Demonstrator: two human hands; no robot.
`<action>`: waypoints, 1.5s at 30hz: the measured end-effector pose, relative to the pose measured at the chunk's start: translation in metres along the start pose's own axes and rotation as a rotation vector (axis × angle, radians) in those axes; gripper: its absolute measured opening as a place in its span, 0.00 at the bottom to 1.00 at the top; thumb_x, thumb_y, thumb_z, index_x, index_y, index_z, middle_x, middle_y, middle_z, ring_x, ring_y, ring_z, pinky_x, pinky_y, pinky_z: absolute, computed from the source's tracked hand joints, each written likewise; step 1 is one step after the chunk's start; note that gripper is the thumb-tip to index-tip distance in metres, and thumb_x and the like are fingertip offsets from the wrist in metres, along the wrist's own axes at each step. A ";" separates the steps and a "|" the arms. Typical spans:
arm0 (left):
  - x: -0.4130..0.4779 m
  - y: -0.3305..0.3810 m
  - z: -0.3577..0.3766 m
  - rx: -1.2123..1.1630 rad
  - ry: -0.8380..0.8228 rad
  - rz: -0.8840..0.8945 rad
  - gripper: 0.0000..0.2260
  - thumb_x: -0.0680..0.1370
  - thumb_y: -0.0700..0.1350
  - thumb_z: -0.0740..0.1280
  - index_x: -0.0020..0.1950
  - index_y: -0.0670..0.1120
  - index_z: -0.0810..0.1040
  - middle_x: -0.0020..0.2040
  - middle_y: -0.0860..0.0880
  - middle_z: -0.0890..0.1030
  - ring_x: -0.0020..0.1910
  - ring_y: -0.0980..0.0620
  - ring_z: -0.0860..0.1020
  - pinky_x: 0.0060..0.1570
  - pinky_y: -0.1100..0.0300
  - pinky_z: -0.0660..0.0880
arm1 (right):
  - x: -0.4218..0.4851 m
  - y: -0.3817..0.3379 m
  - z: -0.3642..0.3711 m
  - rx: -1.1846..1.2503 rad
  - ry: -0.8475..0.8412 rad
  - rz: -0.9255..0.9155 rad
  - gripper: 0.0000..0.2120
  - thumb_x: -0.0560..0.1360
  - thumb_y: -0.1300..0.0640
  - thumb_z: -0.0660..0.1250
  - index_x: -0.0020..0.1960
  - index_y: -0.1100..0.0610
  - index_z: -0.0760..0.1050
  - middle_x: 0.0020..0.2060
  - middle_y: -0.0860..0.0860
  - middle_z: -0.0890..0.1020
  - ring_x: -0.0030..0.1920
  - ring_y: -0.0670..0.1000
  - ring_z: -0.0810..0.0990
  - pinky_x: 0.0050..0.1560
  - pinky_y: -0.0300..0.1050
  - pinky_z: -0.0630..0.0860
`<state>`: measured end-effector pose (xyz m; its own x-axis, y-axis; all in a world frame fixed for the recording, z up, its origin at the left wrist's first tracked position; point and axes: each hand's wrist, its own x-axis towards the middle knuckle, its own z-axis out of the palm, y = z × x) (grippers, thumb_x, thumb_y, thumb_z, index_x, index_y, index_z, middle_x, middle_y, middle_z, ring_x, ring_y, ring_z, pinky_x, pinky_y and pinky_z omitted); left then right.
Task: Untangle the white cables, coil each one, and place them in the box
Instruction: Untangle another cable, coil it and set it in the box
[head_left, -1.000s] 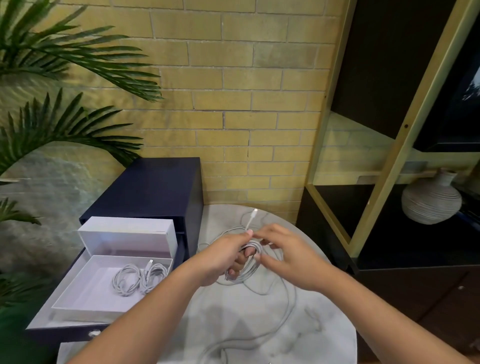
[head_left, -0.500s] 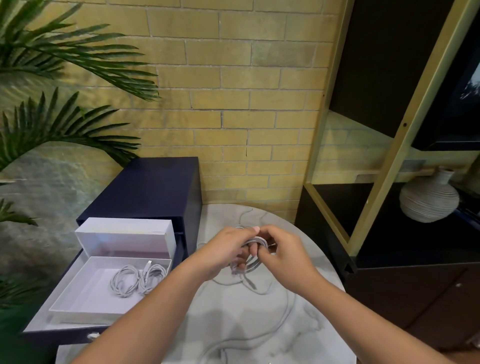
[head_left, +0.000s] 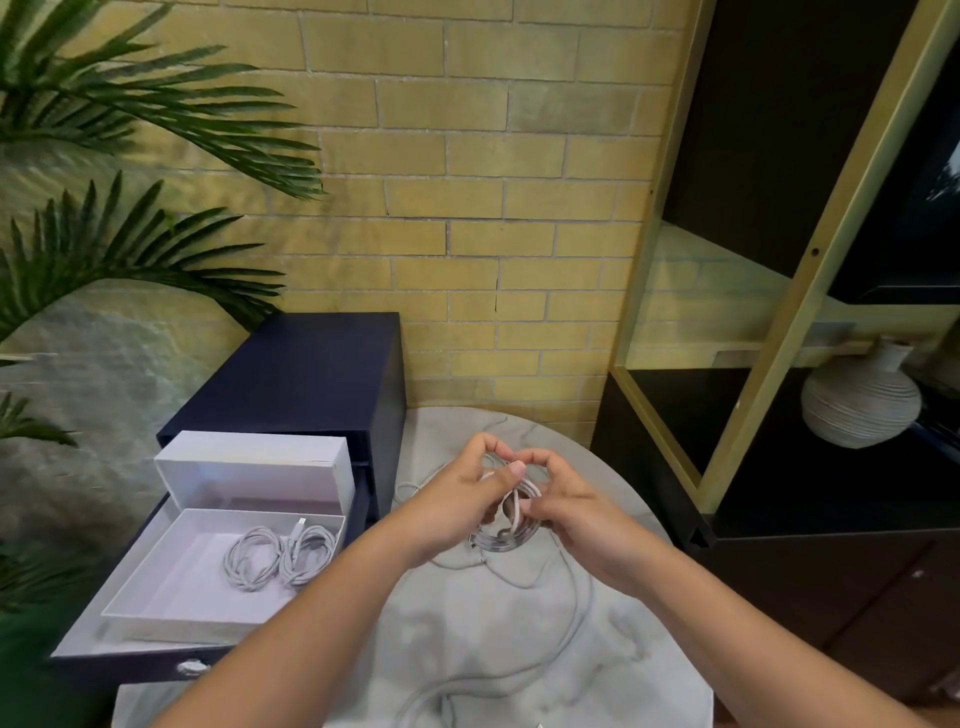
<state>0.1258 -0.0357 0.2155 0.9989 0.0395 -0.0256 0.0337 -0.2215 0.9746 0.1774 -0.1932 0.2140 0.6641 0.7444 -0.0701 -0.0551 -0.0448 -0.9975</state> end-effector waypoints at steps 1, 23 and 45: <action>0.000 0.001 0.002 0.051 0.027 0.031 0.07 0.81 0.51 0.61 0.54 0.49 0.69 0.29 0.55 0.74 0.30 0.55 0.68 0.32 0.64 0.65 | 0.001 0.000 -0.001 0.045 0.001 0.010 0.20 0.77 0.70 0.58 0.67 0.56 0.65 0.44 0.61 0.79 0.44 0.53 0.78 0.49 0.44 0.72; 0.009 -0.012 0.008 0.257 0.357 0.031 0.13 0.82 0.53 0.57 0.41 0.49 0.66 0.33 0.54 0.71 0.30 0.58 0.69 0.28 0.67 0.63 | 0.010 0.013 0.017 -0.496 0.215 -0.103 0.11 0.79 0.55 0.63 0.46 0.62 0.78 0.45 0.56 0.77 0.46 0.47 0.75 0.54 0.47 0.72; 0.008 -0.014 -0.006 0.205 0.348 0.031 0.16 0.81 0.51 0.62 0.34 0.47 0.70 0.29 0.50 0.73 0.24 0.57 0.70 0.24 0.66 0.67 | 0.008 0.004 0.029 -0.840 0.082 -0.191 0.11 0.80 0.56 0.61 0.45 0.59 0.78 0.51 0.48 0.73 0.53 0.45 0.72 0.53 0.33 0.68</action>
<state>0.1335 -0.0264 0.2026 0.9301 0.3492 0.1141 0.0448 -0.4163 0.9081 0.1607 -0.1685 0.2095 0.6590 0.7406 0.1315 0.6108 -0.4248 -0.6681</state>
